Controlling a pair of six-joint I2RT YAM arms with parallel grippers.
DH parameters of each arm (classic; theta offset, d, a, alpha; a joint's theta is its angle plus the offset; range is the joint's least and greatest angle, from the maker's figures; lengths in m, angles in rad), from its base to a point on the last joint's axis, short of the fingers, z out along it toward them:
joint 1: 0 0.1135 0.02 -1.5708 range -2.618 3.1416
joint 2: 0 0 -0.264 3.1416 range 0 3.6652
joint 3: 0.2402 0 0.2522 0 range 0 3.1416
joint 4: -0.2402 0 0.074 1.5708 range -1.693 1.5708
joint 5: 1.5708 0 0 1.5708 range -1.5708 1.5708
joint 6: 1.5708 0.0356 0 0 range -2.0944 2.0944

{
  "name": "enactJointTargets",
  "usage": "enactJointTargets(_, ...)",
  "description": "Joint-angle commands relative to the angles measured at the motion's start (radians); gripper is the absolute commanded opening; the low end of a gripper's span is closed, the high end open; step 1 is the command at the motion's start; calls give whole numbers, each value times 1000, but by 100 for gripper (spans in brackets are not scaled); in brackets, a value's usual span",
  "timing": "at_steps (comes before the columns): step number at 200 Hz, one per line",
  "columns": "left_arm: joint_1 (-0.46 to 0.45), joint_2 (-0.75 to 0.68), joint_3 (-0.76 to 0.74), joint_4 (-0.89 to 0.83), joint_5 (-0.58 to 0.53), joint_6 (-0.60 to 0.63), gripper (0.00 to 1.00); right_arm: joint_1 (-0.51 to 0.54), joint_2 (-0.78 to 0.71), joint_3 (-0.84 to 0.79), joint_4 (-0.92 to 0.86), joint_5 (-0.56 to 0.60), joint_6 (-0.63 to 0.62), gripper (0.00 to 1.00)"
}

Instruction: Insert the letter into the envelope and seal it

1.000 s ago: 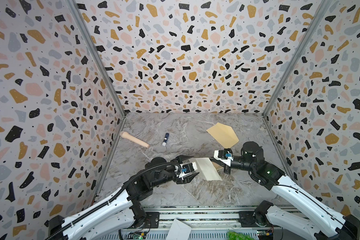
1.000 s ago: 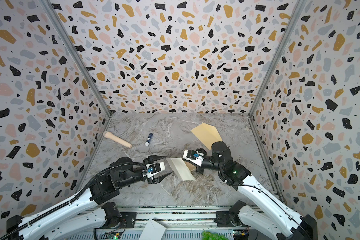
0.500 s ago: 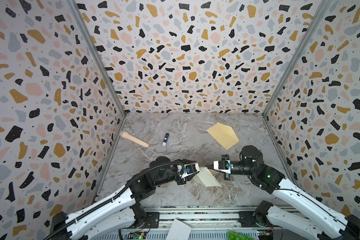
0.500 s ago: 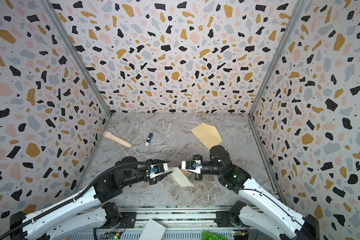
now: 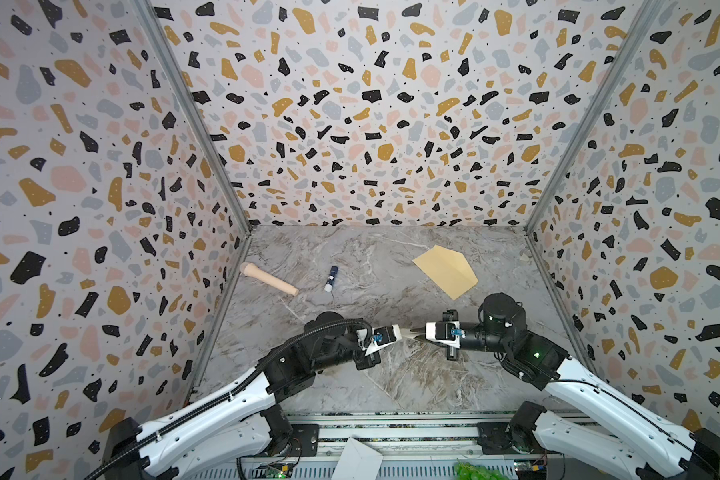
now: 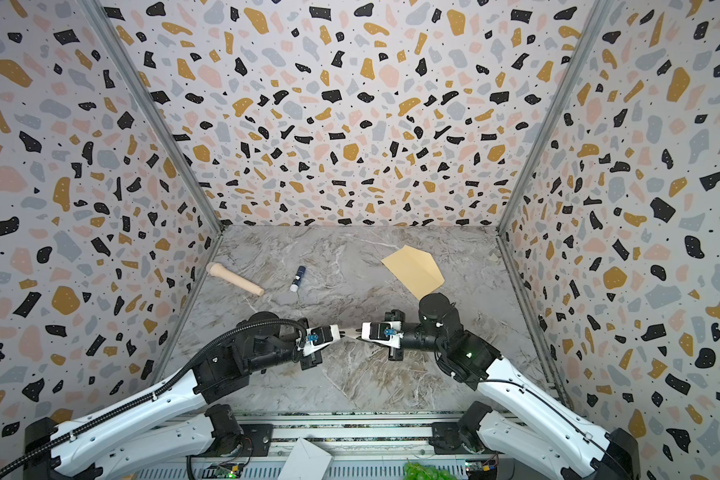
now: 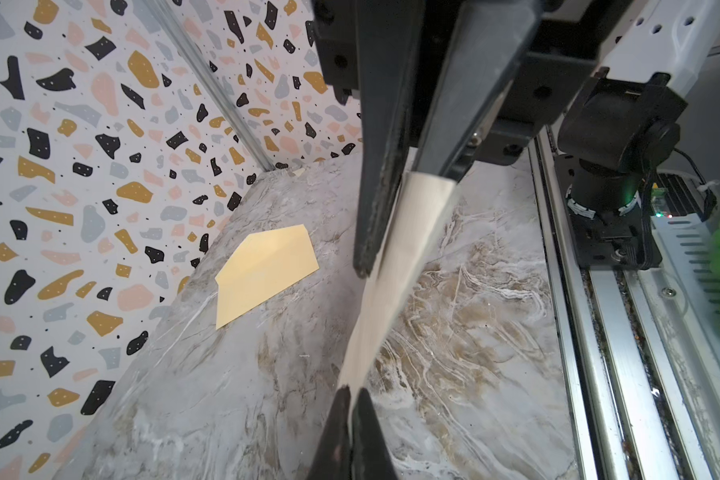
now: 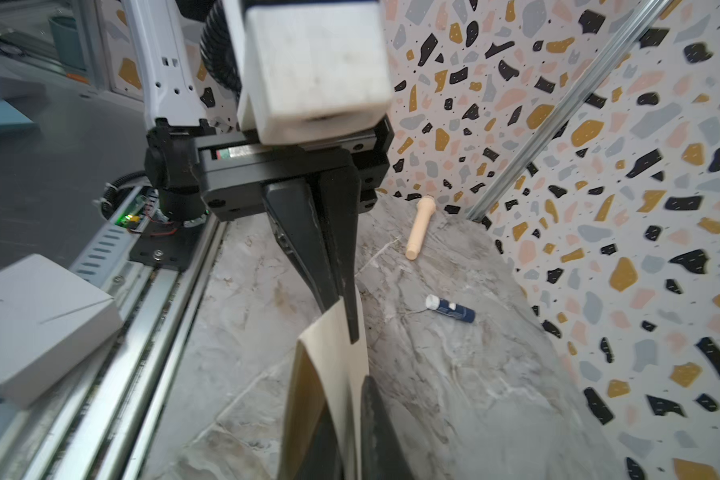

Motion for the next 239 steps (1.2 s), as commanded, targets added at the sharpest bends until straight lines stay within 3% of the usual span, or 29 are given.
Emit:
enactJointTargets(1,-1,5,14,54,-75,-145,0,5,-33,7,22,186,13,24)
enactJointTargets(31,-1,18,14,56,-102,-305,0,3,-87,5,27,504,24,40)
enactJointTargets(49,-1,30,16,42,-103,-345,0,3,-122,30,-30,550,12,48)
enactJointTargets(75,-1,52,69,-5,-100,-333,0,3,-173,71,-136,424,4,63)
enactJointTargets(100,-1,57,90,34,-141,-385,0,3,-209,66,-170,259,29,69)
enactJointTargets(121,-3,55,56,91,-100,-354,0,3,-204,46,-165,160,32,73)
enactJointTargets(174,-5,86,77,-62,0,-170,0,3,-82,72,-132,146,26,72)
enactJointTargets(217,-7,73,57,-74,-11,-124,0,4,-18,74,-82,100,43,69)
enactJointTargets(239,-7,60,48,-70,-15,-110,0,4,6,77,-82,70,45,63)
